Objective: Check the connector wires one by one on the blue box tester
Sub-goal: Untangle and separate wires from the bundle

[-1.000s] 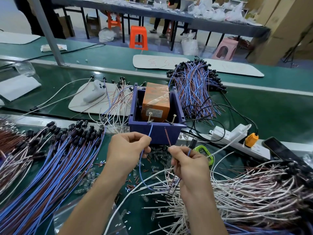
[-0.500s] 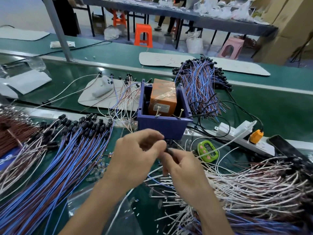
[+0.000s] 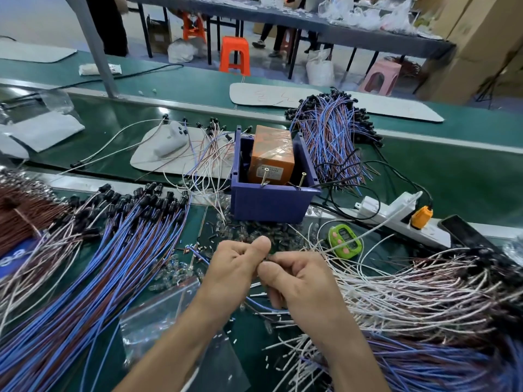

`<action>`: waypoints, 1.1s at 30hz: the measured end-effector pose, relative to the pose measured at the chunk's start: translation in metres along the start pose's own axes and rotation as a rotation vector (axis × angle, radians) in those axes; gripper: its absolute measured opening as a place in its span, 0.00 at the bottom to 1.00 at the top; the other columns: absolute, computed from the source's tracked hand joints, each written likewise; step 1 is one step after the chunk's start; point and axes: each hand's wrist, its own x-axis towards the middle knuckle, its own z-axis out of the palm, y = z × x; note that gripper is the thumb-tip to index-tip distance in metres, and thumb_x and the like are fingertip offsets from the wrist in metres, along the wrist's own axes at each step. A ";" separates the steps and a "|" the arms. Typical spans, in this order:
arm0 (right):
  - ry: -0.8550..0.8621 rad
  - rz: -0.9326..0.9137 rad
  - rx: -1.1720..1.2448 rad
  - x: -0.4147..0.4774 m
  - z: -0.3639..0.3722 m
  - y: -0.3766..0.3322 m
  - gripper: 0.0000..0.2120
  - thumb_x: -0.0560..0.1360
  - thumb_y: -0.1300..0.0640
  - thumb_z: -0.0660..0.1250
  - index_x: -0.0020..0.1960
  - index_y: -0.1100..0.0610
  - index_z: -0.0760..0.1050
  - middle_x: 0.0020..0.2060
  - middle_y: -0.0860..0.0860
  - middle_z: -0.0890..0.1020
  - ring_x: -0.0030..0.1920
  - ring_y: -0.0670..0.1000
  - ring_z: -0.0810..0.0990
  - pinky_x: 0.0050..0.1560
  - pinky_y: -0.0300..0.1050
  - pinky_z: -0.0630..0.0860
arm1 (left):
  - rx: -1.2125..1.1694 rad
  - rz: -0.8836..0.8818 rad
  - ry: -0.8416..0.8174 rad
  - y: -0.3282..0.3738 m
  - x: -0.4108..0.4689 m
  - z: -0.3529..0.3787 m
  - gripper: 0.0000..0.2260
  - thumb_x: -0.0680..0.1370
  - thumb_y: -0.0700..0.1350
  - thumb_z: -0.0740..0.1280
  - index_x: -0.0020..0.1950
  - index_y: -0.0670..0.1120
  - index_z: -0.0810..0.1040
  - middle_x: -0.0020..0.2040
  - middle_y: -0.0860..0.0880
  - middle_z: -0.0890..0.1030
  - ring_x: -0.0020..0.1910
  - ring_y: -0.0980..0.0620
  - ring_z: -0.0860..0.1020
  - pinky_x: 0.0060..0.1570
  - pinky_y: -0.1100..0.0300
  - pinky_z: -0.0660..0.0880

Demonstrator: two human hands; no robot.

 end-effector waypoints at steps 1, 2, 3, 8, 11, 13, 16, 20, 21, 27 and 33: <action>0.009 0.000 0.028 -0.001 0.002 0.001 0.17 0.72 0.54 0.68 0.32 0.65 0.75 0.21 0.54 0.73 0.24 0.48 0.66 0.27 0.40 0.63 | -0.052 -0.018 -0.035 0.000 0.001 -0.001 0.28 0.82 0.56 0.65 0.26 0.40 0.79 0.24 0.38 0.79 0.23 0.45 0.80 0.28 0.64 0.75; 0.022 0.003 0.070 -0.002 0.004 0.003 0.17 0.73 0.54 0.68 0.33 0.66 0.75 0.21 0.54 0.72 0.25 0.49 0.66 0.27 0.40 0.63 | -0.074 -0.028 -0.048 0.000 0.001 -0.001 0.29 0.81 0.58 0.65 0.26 0.39 0.78 0.24 0.37 0.79 0.23 0.43 0.80 0.27 0.62 0.75; 0.036 0.011 0.122 -0.003 0.005 0.005 0.16 0.73 0.55 0.68 0.34 0.67 0.75 0.22 0.54 0.72 0.25 0.48 0.65 0.27 0.39 0.62 | -0.066 -0.038 -0.045 0.001 0.003 -0.002 0.30 0.80 0.59 0.66 0.26 0.38 0.76 0.24 0.36 0.78 0.23 0.42 0.80 0.26 0.61 0.73; 0.095 -0.059 0.051 -0.008 0.008 0.009 0.12 0.76 0.54 0.68 0.37 0.59 0.79 0.23 0.49 0.71 0.26 0.46 0.65 0.27 0.39 0.62 | 0.045 -0.042 0.006 0.005 0.004 -0.001 0.26 0.79 0.55 0.66 0.23 0.46 0.74 0.22 0.51 0.74 0.21 0.54 0.73 0.25 0.66 0.68; 0.159 -0.147 -0.246 -0.010 0.008 0.013 0.14 0.77 0.49 0.66 0.38 0.56 0.78 0.27 0.51 0.73 0.29 0.47 0.67 0.29 0.49 0.66 | 0.486 0.042 0.122 0.009 0.003 -0.007 0.24 0.76 0.58 0.65 0.24 0.47 0.73 0.21 0.56 0.64 0.22 0.58 0.62 0.26 0.66 0.60; 0.173 -0.138 -0.291 -0.010 0.009 0.013 0.14 0.77 0.47 0.66 0.40 0.56 0.79 0.28 0.51 0.76 0.30 0.51 0.69 0.30 0.52 0.68 | 0.662 0.138 0.147 0.013 0.002 -0.009 0.22 0.76 0.57 0.64 0.26 0.47 0.72 0.20 0.54 0.63 0.22 0.56 0.62 0.24 0.67 0.59; 0.123 -0.111 -0.154 -0.010 0.010 0.011 0.10 0.79 0.56 0.68 0.40 0.53 0.81 0.26 0.45 0.75 0.29 0.45 0.67 0.29 0.43 0.65 | 0.698 0.183 0.161 0.012 0.002 -0.011 0.22 0.77 0.57 0.64 0.25 0.48 0.70 0.20 0.53 0.63 0.22 0.56 0.62 0.24 0.68 0.59; 0.091 -0.095 0.048 -0.009 0.011 0.004 0.14 0.78 0.57 0.68 0.35 0.60 0.76 0.24 0.46 0.68 0.27 0.46 0.63 0.28 0.39 0.61 | 0.151 -0.005 0.107 0.004 0.004 -0.004 0.26 0.74 0.58 0.68 0.25 0.39 0.73 0.23 0.44 0.71 0.25 0.51 0.71 0.28 0.58 0.68; 0.096 -0.095 0.069 -0.008 0.011 0.003 0.16 0.78 0.56 0.68 0.35 0.63 0.74 0.23 0.49 0.67 0.26 0.47 0.62 0.27 0.39 0.60 | -0.010 -0.044 0.070 0.002 0.003 -0.001 0.25 0.75 0.55 0.69 0.25 0.39 0.75 0.23 0.43 0.74 0.23 0.49 0.74 0.27 0.59 0.71; 0.103 -0.116 0.147 -0.008 0.013 -0.002 0.17 0.78 0.54 0.69 0.35 0.64 0.73 0.23 0.52 0.68 0.26 0.48 0.62 0.27 0.39 0.60 | -0.289 -0.119 -0.014 0.005 0.001 0.000 0.27 0.76 0.56 0.70 0.28 0.36 0.74 0.25 0.38 0.76 0.21 0.43 0.76 0.24 0.58 0.76; 0.111 -0.119 0.019 -0.006 0.014 0.013 0.14 0.80 0.60 0.69 0.36 0.49 0.80 0.25 0.41 0.73 0.28 0.41 0.67 0.30 0.32 0.63 | 0.574 0.035 0.189 0.014 0.004 -0.012 0.28 0.80 0.56 0.68 0.27 0.42 0.65 0.22 0.55 0.60 0.24 0.55 0.59 0.26 0.61 0.58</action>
